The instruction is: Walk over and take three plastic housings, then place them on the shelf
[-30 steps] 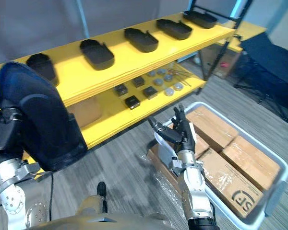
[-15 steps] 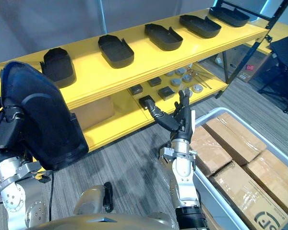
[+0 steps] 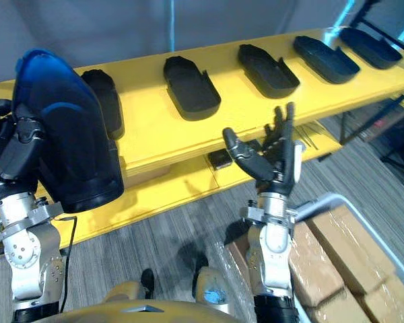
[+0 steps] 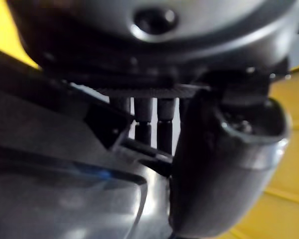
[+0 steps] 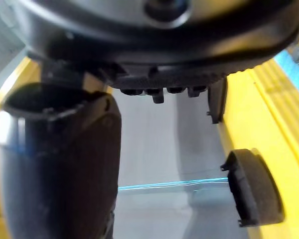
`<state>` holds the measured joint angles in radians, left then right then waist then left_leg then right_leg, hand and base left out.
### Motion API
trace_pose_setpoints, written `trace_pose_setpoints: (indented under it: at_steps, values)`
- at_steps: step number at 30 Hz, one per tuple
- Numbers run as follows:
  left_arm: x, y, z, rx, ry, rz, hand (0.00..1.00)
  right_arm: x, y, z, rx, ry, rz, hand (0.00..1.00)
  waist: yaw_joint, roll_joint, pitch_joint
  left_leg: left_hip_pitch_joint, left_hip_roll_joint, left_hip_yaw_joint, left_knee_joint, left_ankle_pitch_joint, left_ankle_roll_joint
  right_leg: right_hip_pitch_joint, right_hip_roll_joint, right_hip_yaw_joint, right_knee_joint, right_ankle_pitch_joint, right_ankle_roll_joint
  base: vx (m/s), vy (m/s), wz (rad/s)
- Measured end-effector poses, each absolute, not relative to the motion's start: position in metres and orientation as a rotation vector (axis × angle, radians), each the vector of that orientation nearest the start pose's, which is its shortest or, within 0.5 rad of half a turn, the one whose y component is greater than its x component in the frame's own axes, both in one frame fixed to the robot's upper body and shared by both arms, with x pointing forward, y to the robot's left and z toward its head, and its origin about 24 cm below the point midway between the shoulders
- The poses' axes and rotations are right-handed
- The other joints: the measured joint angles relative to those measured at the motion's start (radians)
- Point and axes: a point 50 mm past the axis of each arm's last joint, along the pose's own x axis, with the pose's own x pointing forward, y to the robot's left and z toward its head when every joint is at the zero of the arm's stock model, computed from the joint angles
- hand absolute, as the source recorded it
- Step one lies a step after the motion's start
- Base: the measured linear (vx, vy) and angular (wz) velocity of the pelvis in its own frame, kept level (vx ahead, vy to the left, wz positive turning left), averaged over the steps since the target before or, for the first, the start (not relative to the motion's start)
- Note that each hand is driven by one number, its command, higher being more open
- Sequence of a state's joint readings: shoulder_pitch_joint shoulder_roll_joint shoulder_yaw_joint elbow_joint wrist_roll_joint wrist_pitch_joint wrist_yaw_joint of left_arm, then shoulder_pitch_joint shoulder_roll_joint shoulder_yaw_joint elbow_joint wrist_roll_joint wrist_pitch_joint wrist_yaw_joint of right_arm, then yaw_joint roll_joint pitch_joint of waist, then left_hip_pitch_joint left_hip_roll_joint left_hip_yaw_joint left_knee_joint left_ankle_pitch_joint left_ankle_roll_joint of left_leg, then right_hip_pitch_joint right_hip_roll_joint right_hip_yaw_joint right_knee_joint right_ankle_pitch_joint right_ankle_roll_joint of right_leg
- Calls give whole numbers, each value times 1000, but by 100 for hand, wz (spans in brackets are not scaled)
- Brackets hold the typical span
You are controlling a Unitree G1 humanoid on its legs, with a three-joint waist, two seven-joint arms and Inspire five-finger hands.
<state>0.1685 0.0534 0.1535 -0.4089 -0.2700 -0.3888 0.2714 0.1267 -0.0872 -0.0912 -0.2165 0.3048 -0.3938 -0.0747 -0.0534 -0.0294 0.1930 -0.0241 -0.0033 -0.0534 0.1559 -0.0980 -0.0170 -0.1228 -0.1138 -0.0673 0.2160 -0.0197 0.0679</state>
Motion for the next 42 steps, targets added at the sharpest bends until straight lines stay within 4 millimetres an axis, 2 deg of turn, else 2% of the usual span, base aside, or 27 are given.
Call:
trace_pose_setpoints:
  at_steps: [2,3,5,10,15,18,19,20,21,22,23,24,26,27,28,29,30,32,33,34,35,36,37,38,40,41,42]
  values:
    - [194,207,129,-251,-625,398,0,216,-206,109,194,-529,-200,100,8,43,-20,-5,37,-13,-9,-4,-15,50,22,-72,-70,2,-12,233,-188,72]
    - [195,205,130,-254,-625,385,0,216,-205,110,190,-533,-202,100,9,50,-25,-3,47,4,-15,-1,-19,62,26,-89,-78,2,-14,181,-128,68]
    - [196,199,132,-267,-637,341,0,217,-204,117,181,-557,-228,100,13,58,-30,-3,76,144,-22,11,-20,95,28,-141,-99,-4,-23,87,-59,65]
    - [194,201,133,-413,-643,298,0,216,-203,119,147,-546,-268,100,33,55,-34,15,63,145,-75,44,-19,110,19,-148,-115,-5,-25,41,20,29]
    - [185,201,120,-423,-582,335,0,209,-208,110,176,-513,-321,100,29,51,-41,30,43,135,-83,49,-15,144,5,-150,-137,-6,-25,-27,38,9]
    - [186,197,118,-453,-571,304,0,205,-214,106,163,-498,-352,100,18,49,-43,14,32,126,-93,83,-24,145,-14,-181,-136,-6,-25,-90,15,35]
    - [187,194,119,-462,-573,287,0,204,-218,106,157,-499,-366,100,18,48,-42,0,28,129,-78,80,-27,146,-28,-191,-139,-7,-26,-155,70,44]
    - [187,192,119,-465,-573,273,0,204,-219,106,158,-499,-374,100,12,44,-37,-41,49,175,12,26,-23,159,-44,-208,-142,-8,-25,-158,89,38]
    - [187,192,119,-465,-572,272,0,204,-220,105,158,-495,-380,100,9,38,-34,-55,69,198,60,9,-22,165,-55,-208,-138,-14,-20,-144,97,29]
    - [187,192,117,-467,-566,276,0,204,-219,105,158,-492,-381,100,4,30,-30,-86,115,222,142,-2,-21,174,-81,-207,-121,-31,-12,-128,175,12]
    - [188,193,116,-470,-559,285,0,204,-219,105,157,-494,-377,100,-2,29,-31,-109,161,228,180,-2,-20,176,-108,-204,-102,-41,2,-109,220,2]
    - [188,193,115,-472,-556,290,0,205,-218,106,157,-497,-374,100,-3,34,-34,-112,181,228,187,-1,-19,175,-123,-198,-89,-50,16,-88,355,-19]
    - [189,193,110,-472,-536,309,0,206,-213,105,177,-495,-354,100,-3,60,-49,-99,217,216,191,5,-4,152,-172,-138,-42,-73,55,-31,385,-50]
    - [189,194,106,-471,-516,323,0,207,-210,105,189,-499,-329,100,-3,93,-70,-84,228,208,192,22,21,128,-181,-93,-13,-82,86,-7,402,-59]
    - [190,194,104,-471,-506,329,0,208,-208,106,191,-503,-320,100,-4,113,-81,-76,225,210,189,13,13,115,-186,-72,0,-82,110,39,654,-51]
    - [193,194,100,-463,-488,329,0,209,-203,102,216,-496,-324,100,-11,112,-88,-69,191,232,203,-54,-97,108,-229,-34,10,-79,136,72,626,-29]
    - [193,195,96,-456,-469,335,0,211,-196,94,261,-460,-349,100,-17,81,-92,-75,131,252,229,-85,-75,119,-283,19,-16,-80,134,91,602,-8]
    - [194,196,94,-447,-459,333,0,212,-191,88,297,-432,-374,100,-28,57,-85,-87,95,248,251,-102,-56,139,-305,36,-40,-68,130,70,302,17]
    - [196,200,88,-420,-424,338,0,215,-181,81,341,-395,-377,100,-24,47,-82,-95,79,253,274,-117,-52,140,-313,19,-43,-1,148,55,299,9]
    - [197,201,84,-411,-401,344,0,217,-177,78,351,-380,-372,100,-19,51,-81,-92,79,255,277,-120,-47,140,-312,5,-44,32,148,51,327,-7]
    - [198,204,79,-390,-363,351,0,218,-167,74,359,-356,-353,100,-5,60,-81,-81,77,270,271,-123,-39,138,-311,-41,-46,89,130,43,302,-29]
    - [198,205,78,-351,-349,354,0,220,-161,72,348,-342,-344,100,9,63,-81,-59,80,295,238,-116,-24,136,-308,-102,-67,148,89,40,227,-39]
    - [198,206,78,-332,-349,356,0,223,-156,72,335,-340,-332,100,20,66,-81,-47,84,312,212,-107,-14,137,-300,-129,-92,177,62,38,149,-50]
    - [199,208,80,-303,-359,359,0,227,-146,75,332,-350,-294,100,19,69,-80,-37,94,329,172,-90,-2,126,-260,-134,-67,134,56,44,81,-28]
    - [207,210,90,-283,-402,336,0,231,-140,83,317,-381,-268,100,13,67,-81,-39,87,313,118,-54,9,130,-155,-129,-68,19,56,55,62,2]
    - [210,209,94,-284,-417,327,0,231,-141,85,319,-388,-269,100,12,63,-83,-39,80,311,101,-43,13,136,-133,-129,-86,1,51,34,45,17]
    - [214,207,100,-291,-442,313,0,231,-144,89,316,-408,-270,100,9,65,-82,-41,68,306,76,-25,17,149,-111,-131,-132,-13,31,23,43,21]
